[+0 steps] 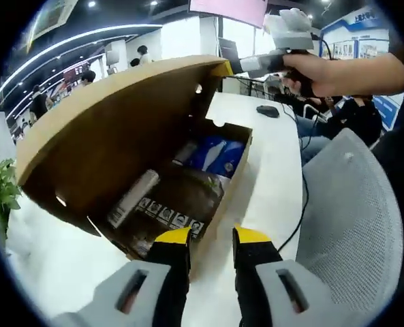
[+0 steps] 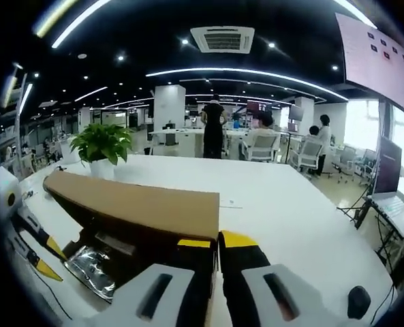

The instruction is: Operate the shoe box by opening the lid, removing the specified soft item, and placing it in the target area until the item is outside and the box remains undamaged.

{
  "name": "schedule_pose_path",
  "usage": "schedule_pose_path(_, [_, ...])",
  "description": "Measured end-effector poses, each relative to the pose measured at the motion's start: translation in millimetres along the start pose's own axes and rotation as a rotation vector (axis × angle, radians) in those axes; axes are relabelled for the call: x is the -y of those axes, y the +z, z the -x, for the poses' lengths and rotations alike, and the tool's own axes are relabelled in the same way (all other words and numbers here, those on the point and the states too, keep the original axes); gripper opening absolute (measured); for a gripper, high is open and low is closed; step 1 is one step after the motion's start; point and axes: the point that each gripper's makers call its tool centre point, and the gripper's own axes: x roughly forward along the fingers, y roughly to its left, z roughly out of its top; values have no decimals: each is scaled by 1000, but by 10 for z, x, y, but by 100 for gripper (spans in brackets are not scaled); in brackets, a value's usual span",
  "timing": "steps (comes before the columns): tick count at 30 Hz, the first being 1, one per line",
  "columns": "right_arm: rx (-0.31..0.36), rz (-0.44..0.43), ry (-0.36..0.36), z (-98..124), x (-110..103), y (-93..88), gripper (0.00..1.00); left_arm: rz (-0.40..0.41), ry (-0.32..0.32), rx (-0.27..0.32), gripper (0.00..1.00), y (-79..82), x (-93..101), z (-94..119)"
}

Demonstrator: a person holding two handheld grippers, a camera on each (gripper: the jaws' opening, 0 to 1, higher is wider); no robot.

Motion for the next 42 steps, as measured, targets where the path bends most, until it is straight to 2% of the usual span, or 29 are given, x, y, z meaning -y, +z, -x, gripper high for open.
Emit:
schedule_pose_path(2, [0,-1,-1,4,0,-8,0,-74,-3,-48,22,-67,-15,-42])
schedule_pose_path(4, [-1,-4,-1,9,-3,-7,0,-105,9,-69,22,-97,-43,-68])
schedule_pose_path(8, [-1,4,-3,8,3,-12,0,-144,-49,-131,22,-195,43,-138])
schedule_pose_path(10, [-2,8,-6,5,7,-16,0,-146,-38,-116,22,-173,-7,-155])
schedule_pose_path(12, [0,10,-8,2,8,-17,0,-91,-60,-122,22,-185,-28,-175])
schedule_pose_path(18, [-5,19,-6,-7,-3,-28,0,-135,-89,-179,21,-236,-35,-243])
schedule_pose_path(24, [-14,21,-6,-25,-10,-60,0,-132,-111,-204,19,-273,-37,-296])
schedule_pose_path(27, [-15,24,-9,-40,-11,-61,0,-165,-116,-214,19,-299,-15,-343])
schedule_pose_path(33, [-13,20,-6,-62,-13,-31,1,-132,-113,-216,15,-314,-32,-392])
schedule_pose_path(34, [-12,21,-6,-65,-14,-27,2,-139,-111,-215,15,-325,-16,-405])
schedule_pose_path(35, [-11,22,-6,-68,-14,-23,2,-211,-109,-211,15,-328,-27,-419])
schedule_pose_path(40, [-14,28,-2,-87,-19,-27,3,-206,-99,-229,15,-353,-16,-465])
schedule_pose_path(42, [-14,28,-2,-89,-20,-31,3,-244,-102,-239,15,-381,-1,-495])
